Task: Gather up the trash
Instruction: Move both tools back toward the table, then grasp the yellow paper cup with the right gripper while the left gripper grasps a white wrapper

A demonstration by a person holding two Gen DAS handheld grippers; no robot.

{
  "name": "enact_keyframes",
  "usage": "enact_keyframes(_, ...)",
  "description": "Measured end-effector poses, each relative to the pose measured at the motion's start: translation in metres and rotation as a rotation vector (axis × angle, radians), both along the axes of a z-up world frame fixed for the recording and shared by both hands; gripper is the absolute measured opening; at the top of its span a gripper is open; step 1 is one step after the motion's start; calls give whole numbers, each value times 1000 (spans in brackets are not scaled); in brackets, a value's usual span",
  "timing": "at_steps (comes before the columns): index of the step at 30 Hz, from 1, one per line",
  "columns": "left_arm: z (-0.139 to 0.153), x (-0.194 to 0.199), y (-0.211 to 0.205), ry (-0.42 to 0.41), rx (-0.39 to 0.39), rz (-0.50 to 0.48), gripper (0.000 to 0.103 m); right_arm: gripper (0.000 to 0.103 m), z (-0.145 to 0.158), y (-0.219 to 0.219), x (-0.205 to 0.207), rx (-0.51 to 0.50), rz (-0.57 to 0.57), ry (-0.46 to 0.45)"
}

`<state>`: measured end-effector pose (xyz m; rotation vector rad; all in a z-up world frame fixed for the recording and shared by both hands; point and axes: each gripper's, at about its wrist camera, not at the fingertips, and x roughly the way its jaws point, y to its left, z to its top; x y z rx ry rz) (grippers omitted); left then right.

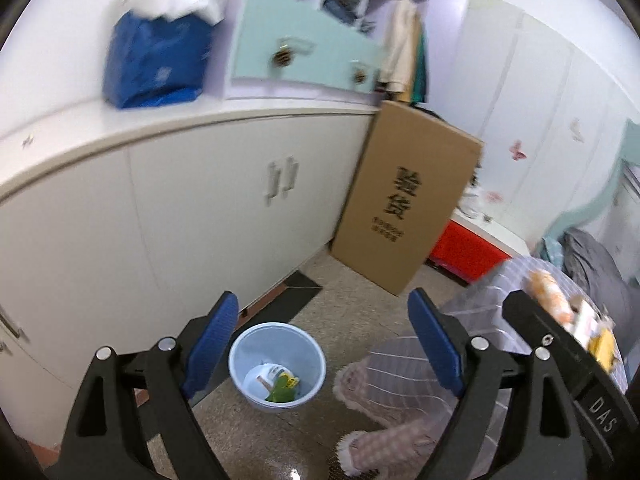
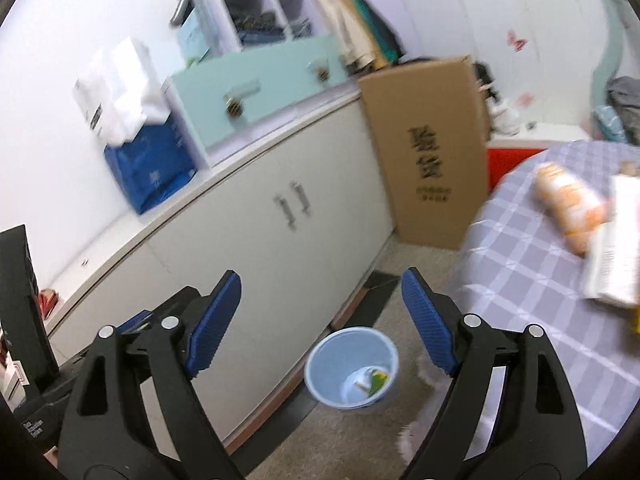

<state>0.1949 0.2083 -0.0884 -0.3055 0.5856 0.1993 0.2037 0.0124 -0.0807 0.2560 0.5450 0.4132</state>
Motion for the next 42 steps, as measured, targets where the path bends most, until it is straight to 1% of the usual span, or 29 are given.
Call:
enact_keyframes(4,11,-5,-46,-5,29,-90,86,84,13,-54,-27,-18,-135,-51)
enact_keyframes(8,14,-8,-96,9,37,-190,86,88,12,-117,-54,-28,-326,-64)
enact_keyframes(11,14,-7,-127,17,48,-249,86,91,5,-153,-65,-38,-457,-51)
enact_keyframes(13,14,-7,-145,26,62,-282,86,91,-3,-174,-65,-36,-507,-11)
enact_keyframes(14,14,-8,-151,28,66,-293,86,91,-8,-184,-62,-24,-524,23)
enact_keyframes(17,12,-8,-168,43,91,-325,87,91,-23,-203,-51,24,-506,107)
enact_keyframes(18,11,-7,-172,50,98,-334,87,91,-27,-205,-45,24,-498,131)
enact_keyframes(23,6,-5,-184,75,121,-354,87,89,-42,-214,-22,75,-437,215)
enact_keyframes(24,5,-5,-186,79,125,-357,87,85,-44,-216,-21,86,-430,222)
enact_keyframes(26,4,-4,-187,85,131,-363,87,43,-45,-216,-18,100,-397,240)
enact_keyframes(27,3,-3,-189,88,133,-367,87,44,-46,-217,-16,102,-378,250)
enact_keyframes(29,2,-1,-192,96,124,-376,87,40,-47,-219,-17,106,-349,248)
enact_keyframes(31,1,1,-197,101,112,-389,87,38,-44,-221,-24,98,-340,233)
enact_keyframes(33,0,1,-204,102,111,-405,87,38,-42,-230,-35,118,-339,222)
enact_keyframes(36,-2,2,-216,106,123,-433,87,38,-37,-242,-51,124,-345,200)
enact_keyframes(39,-3,2,-232,104,129,-476,87,38,-30,-257,-70,106,-371,165)
enact_keyframes(40,-3,2,-237,102,131,-492,87,38,-29,-264,-76,125,-373,162)
enact_keyframes(41,-3,2,-245,100,132,-514,87,38,-27,-269,-80,123,-383,155)
enact_keyframes(42,-4,3,-251,100,131,-531,87,38,-25,-273,-84,102,-403,144)
